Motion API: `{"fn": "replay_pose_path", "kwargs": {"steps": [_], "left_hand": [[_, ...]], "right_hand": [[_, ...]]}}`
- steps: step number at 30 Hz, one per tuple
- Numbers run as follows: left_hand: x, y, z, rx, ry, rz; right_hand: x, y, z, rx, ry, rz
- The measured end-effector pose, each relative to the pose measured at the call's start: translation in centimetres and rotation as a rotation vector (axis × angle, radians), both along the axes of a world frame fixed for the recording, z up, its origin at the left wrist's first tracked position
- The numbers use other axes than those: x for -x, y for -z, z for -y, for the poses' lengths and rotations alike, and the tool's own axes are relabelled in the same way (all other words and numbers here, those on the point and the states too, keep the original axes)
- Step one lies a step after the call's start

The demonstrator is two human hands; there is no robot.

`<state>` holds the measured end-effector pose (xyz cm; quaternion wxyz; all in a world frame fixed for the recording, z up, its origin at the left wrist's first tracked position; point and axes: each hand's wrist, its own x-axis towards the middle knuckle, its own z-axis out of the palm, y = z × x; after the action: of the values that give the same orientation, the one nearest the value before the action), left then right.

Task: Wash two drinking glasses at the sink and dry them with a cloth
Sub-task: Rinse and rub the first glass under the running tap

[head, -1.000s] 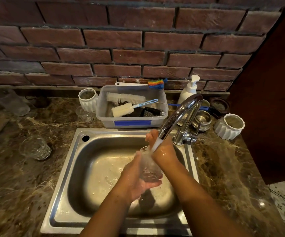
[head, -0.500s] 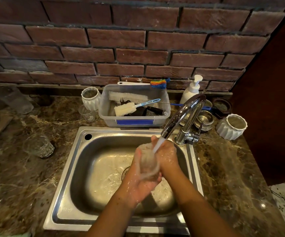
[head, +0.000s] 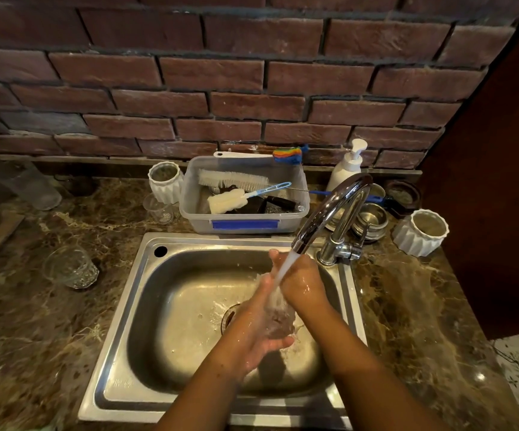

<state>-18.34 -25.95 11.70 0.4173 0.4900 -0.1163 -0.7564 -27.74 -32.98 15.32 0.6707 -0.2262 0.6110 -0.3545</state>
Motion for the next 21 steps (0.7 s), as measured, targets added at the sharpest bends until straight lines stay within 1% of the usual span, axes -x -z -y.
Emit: {"fn": "replay_pose_path", "kwargs": {"steps": [1,3,4,5,6,8,11,14,17,20,21], "left_hand": [[0.0,-0.2,0.1,0.022,-0.005,0.007],[-0.3,0.0,0.4,0.023,-0.026,-0.049],[-0.4,-0.3,0.5,0.007,-0.058,-0.091],[-0.6,-0.8,0.6,-0.021,-0.112,-0.146],[-0.8,-0.8,0.9,-0.044,-0.166,-0.237],[-1.1,-1.1,1.3,-0.071,-0.208,-0.326],[-1.4,-0.6,1.3,-0.021,-0.144,-0.291],[-1.2,-0.6,1.0,-0.032,-0.126,-0.303],[-0.8,-1.0,0.6,-0.009,-0.111,-0.299],[-0.5,-0.8,0.6,0.018,-0.165,-0.281],[-0.3,-0.9,0.6,0.012,-0.188,-0.296]], "right_hand": [[-0.1,0.8,0.1,0.083,0.015,-0.06],[-0.1,1.4,-0.5,0.293,-0.05,-0.3],[-0.3,1.3,-1.0,0.36,-0.091,-0.357],[-0.8,1.1,-1.7,0.398,-0.147,-0.352],[-1.3,1.2,-2.3,0.399,-0.211,-0.341],[-1.9,1.5,-3.2,0.374,-0.246,-0.32],[-1.7,1.2,-3.5,0.399,-0.224,-0.435],[-0.8,0.0,-2.4,0.452,-0.172,-0.496],[-0.2,-0.8,-1.1,0.478,-0.151,-0.462],[0.3,-0.7,-0.9,0.482,-0.118,-0.473],[0.1,-0.5,-1.2,0.472,-0.14,-0.459]]}}
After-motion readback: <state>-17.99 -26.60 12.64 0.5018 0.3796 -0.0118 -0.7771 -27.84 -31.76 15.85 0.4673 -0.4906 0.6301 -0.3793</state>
